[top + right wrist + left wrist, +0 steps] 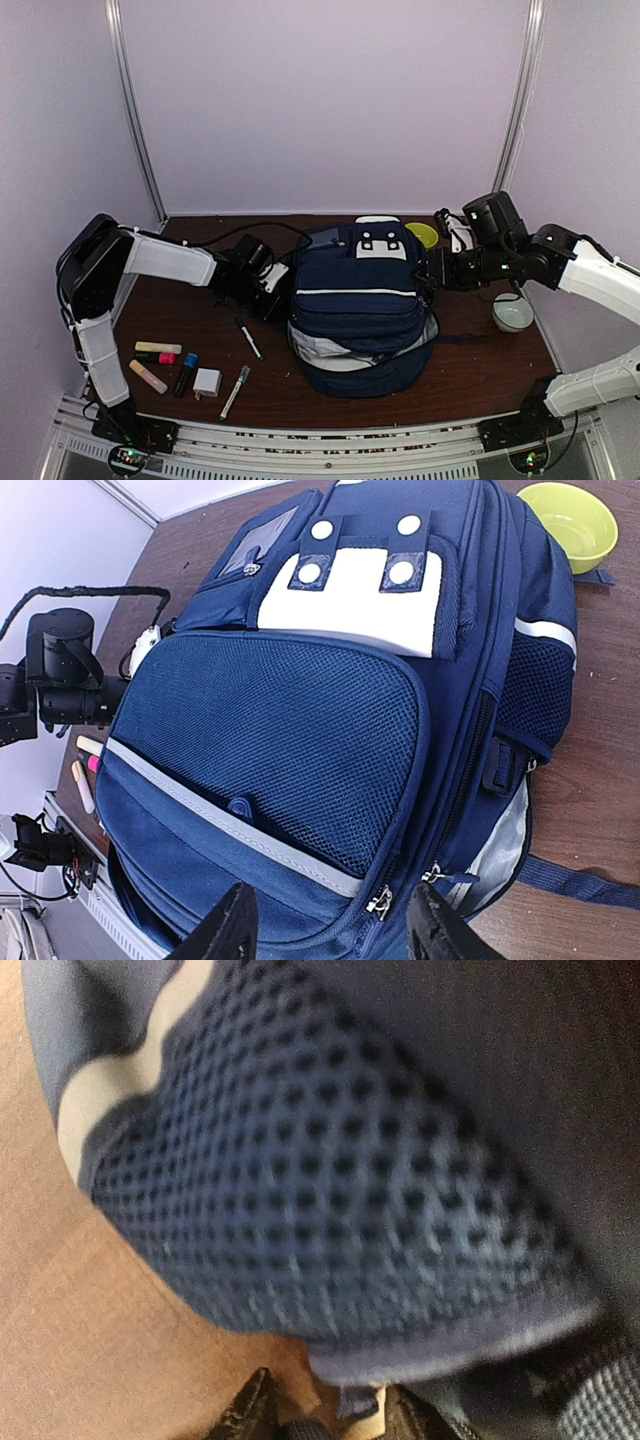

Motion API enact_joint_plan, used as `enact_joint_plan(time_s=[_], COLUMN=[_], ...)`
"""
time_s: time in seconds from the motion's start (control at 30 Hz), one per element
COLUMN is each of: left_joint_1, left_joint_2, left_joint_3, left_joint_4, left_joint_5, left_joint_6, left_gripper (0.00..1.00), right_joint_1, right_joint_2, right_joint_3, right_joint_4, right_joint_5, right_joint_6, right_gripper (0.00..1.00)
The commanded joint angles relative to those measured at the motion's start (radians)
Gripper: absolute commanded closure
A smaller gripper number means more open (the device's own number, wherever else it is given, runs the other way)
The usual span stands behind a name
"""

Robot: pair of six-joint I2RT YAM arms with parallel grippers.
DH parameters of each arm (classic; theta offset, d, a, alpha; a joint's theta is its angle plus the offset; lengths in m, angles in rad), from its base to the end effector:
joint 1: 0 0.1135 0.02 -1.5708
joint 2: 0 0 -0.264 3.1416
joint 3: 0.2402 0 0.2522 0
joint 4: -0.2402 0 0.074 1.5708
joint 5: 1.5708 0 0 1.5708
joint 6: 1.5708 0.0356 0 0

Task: Pack the student bag
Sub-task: Grab the largest pocket of the student bag.

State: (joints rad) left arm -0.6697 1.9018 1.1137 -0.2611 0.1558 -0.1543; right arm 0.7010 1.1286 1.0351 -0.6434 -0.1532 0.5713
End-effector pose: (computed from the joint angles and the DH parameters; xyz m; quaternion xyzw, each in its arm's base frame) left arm 0.2909 -0.2374 0.1371 0.2649 0.9263 -0.1718 0.2054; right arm 0.1779 0.1573 0.3156 -0.0900 0.9077 0.2962 0.2832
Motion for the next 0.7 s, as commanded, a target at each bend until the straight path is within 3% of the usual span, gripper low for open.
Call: enact_joint_plan(time_s=[0.0, 0.13, 0.23, 0.33, 0.47, 0.57, 0.67], left_joint_1=[-0.021, -0.072, -0.092, -0.091, -0.091, -0.091, -0.089], left_joint_2=[0.051, 0.04, 0.007, -0.004, 0.015, 0.02, 0.043], left_joint_3=[0.051, 0.067, 0.061, 0.051, 0.052, 0.053, 0.064], left_joint_4=[0.033, 0.016, -0.007, -0.017, -0.019, -0.01, -0.002], left_joint_5=[0.018, -0.119, -0.241, -0.288, -0.247, -0.166, -0.083], left_joint_6=[-0.004, 0.004, 0.007, 0.017, 0.041, 0.068, 0.091], left_gripper=[0.65, 0.66, 0.59, 0.62, 0.66, 0.74, 0.75], right_joint_1=[0.006, 0.006, 0.006, 0.006, 0.006, 0.006, 0.006], right_joint_2=[0.003, 0.005, 0.0, -0.004, -0.006, -0.008, -0.013], right_joint_3=[0.012, 0.013, 0.009, 0.006, 0.002, 0.002, 0.0], right_joint_4=[0.007, 0.007, 0.003, 0.003, 0.004, 0.002, 0.002], right_joint_5=[0.015, 0.01, 0.016, 0.018, 0.016, 0.017, 0.018], right_joint_6=[-0.007, -0.008, -0.013, -0.017, -0.019, -0.021, -0.023], right_gripper=[0.48, 0.48, 0.48, 0.48, 0.48, 0.48, 0.48])
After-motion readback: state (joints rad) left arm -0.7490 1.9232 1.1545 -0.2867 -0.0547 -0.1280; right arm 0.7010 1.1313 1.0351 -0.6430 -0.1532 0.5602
